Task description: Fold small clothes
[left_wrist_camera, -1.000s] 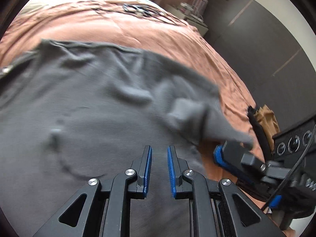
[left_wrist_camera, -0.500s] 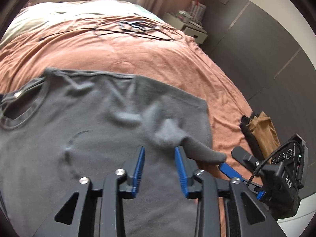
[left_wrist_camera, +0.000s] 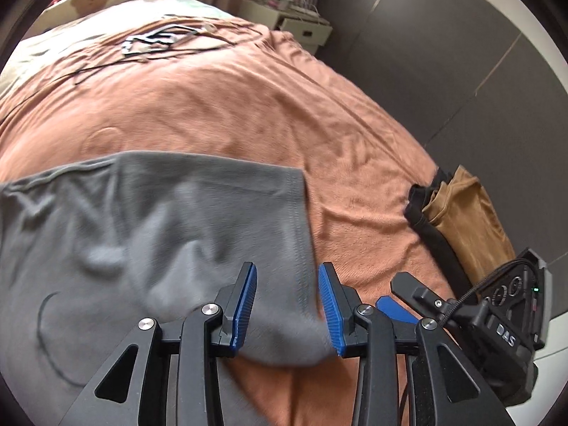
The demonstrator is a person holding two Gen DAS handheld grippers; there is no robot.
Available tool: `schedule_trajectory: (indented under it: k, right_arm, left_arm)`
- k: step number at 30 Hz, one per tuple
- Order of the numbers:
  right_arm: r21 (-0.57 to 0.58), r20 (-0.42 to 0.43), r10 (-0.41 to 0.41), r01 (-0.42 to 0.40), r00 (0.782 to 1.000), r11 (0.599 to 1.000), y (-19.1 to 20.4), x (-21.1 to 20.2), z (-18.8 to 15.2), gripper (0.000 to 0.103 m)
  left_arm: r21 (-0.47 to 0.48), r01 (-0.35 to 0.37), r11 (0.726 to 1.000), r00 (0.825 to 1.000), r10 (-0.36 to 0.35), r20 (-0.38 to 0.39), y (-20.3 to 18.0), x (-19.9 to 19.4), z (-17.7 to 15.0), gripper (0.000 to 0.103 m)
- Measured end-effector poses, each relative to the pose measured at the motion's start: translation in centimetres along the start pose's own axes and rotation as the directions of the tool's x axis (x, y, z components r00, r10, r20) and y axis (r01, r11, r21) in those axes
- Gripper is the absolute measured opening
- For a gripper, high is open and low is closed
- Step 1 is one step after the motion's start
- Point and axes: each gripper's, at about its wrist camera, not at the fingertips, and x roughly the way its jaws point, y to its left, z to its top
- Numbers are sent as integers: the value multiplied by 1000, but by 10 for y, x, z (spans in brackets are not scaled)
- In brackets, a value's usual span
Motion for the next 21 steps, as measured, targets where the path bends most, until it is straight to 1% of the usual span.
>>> schedule_trajectory:
  k: [1,3,5,7,8,9,10,11,13,16,17,18,19,20,21]
  right_arm:
    - [-1,3,-3,3,1000,1000,0,11,-8,47]
    - [1,6,-3,3,1000,1000,-5,5,-13,46]
    - [5,4,-3,3,1000,1000,-8,-2,-22,42]
    - [19,3,-4,4,1000,1000,-13,-5,-23,41]
    - [22,2,-3,3,1000,1000,-19,-15,-27,41]
    - [26,2,-4,4,1000,1000,-20,-17,-28,41]
    - [29,2,-1,1,1000,1000,-20,-19,-28,41]
    - [28,0,3,-3,1000,1000,-28,-36,-36,41]
    - [20,-1,8,-8,1000,1000,-25,-37,-37,41]
    - [7,-11,12,-12,1000,1000,-24,-37,-38,41]
    - [8,-15,15,-15,1000,1000,-24,-32,-36,41]
    - [9,-20,19,-19,1000,1000,-23,-31,-37,41]
    - [6,-26,21,-21,999,1000,-23,-29,-39,41]
    - [3,-30,23,-23,999,1000,-24,-29,-39,41]
    - [1,-33,27,-27,999,1000,-23,-28,-39,41]
  left_arm:
    - [8,2,1000,1000,-2,-8,-2,6,1,39]
    - [14,4,1000,1000,-4,-22,-7,17,5,39]
    - [17,0,1000,999,0,-42,-10,30,8,39]
    - [29,-12,999,998,14,-63,-15,46,12,39]
    - [37,-20,999,997,22,-70,-17,52,13,39]
    - [43,-30,999,997,34,-76,-18,56,14,39]
    - [53,-66,996,994,71,-89,-20,64,14,39]
    - [50,-98,994,989,102,-103,-20,70,14,38]
    - [33,-112,993,986,115,-122,-18,80,14,38]
    - [64,-144,988,983,150,-105,-21,86,15,38]
    - [61,-149,987,983,155,-101,-21,86,15,34]
    - [55,-159,986,982,163,-93,-20,86,16,22]
    - [43,-166,985,982,170,-86,-17,84,16,15]
    - [25,-163,986,983,165,-84,-13,82,18,11]
    - [-8,-137,990,987,136,-84,-7,79,18,10]
